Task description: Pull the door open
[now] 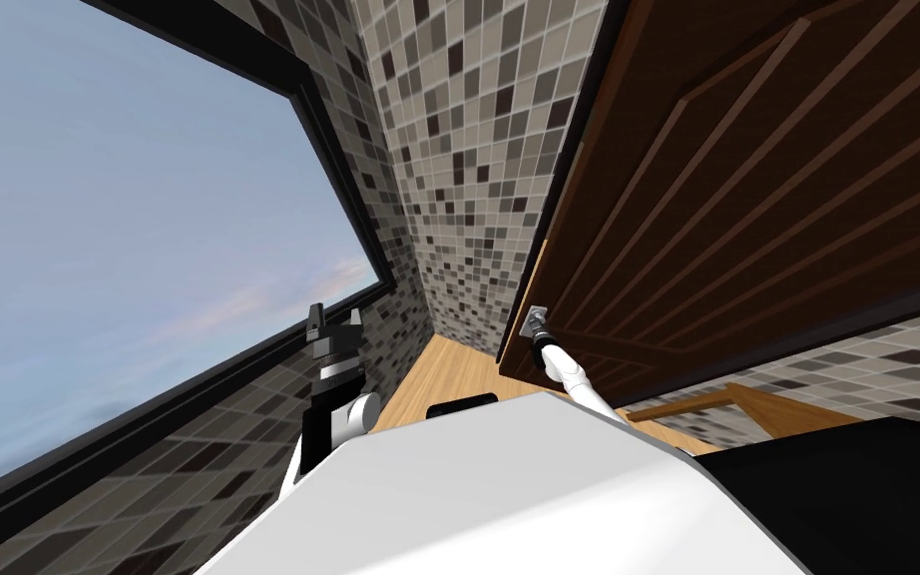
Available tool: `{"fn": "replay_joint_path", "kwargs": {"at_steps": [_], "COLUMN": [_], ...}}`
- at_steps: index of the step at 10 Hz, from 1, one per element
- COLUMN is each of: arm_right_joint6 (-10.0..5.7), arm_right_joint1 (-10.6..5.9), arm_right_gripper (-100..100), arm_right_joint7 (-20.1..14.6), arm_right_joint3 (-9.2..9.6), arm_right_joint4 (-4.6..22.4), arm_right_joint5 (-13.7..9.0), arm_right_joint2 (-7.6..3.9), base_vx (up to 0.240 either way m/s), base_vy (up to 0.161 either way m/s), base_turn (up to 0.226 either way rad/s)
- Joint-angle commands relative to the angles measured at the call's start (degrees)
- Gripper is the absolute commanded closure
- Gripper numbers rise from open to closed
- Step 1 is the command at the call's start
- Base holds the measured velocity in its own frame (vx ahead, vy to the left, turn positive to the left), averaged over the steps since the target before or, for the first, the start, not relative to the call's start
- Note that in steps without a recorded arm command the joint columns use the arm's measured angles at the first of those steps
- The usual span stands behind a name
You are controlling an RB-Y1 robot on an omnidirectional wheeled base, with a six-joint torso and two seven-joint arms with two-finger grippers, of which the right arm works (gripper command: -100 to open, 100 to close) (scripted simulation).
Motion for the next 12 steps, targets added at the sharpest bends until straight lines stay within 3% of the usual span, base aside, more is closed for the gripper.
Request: {"fn": "replay_joint_path", "kwargs": {"at_steps": [1, 2, 3, 4, 5, 7, 8, 10, 12], "arm_right_joint6": [-0.04, -0.04, -1.93, -1.93, -3.9, -3.9, -5.89, -5.89, -5.89], "arm_right_joint1": [0.74, 0.74, 0.52, 0.52, 0.28, 0.28, 0.04, 0.04, 0.04], "arm_right_gripper": [100, 100, 100, 100, 100, 100, 100, 100, 100], "arm_right_joint7": [0.0, 0.0, -1.6, -2.1, -3.6, -4.3, -6.5, -6.5, -6.5], "arm_right_joint3": [-0.14, -0.14, -1.1, -1.1, -2.09, -2.09, -3.09, -3.09, -3.09], "arm_right_joint4": [0.7, 0.7, 0.7, 0.7, 0.8, 0.8, 0.9, 0.9, 0.9], "arm_right_joint5": [-1.9, -1.9, -5.7, -6.1, -9.1, -10.8, -13.0, -12.1, -14.0], "arm_right_joint2": [0.29, 0.29, 1.11, 1.11, 1.97, 1.97, 2.83, 2.83, 2.83], "base_vx": [-0.025, -0.004, -0.027, -0.037, -0.053, -0.041, -0.04, -0.03, 0.003], "base_vy": [0.002, 0.01, -0.002, -0.011, -0.013, -0.006, -0.009, -0.005, 0.0], "base_turn": [-0.002, -0.005, 0.02, 0.012, 0.031, 0.006, 0.035, 0.003, -0.001]}}
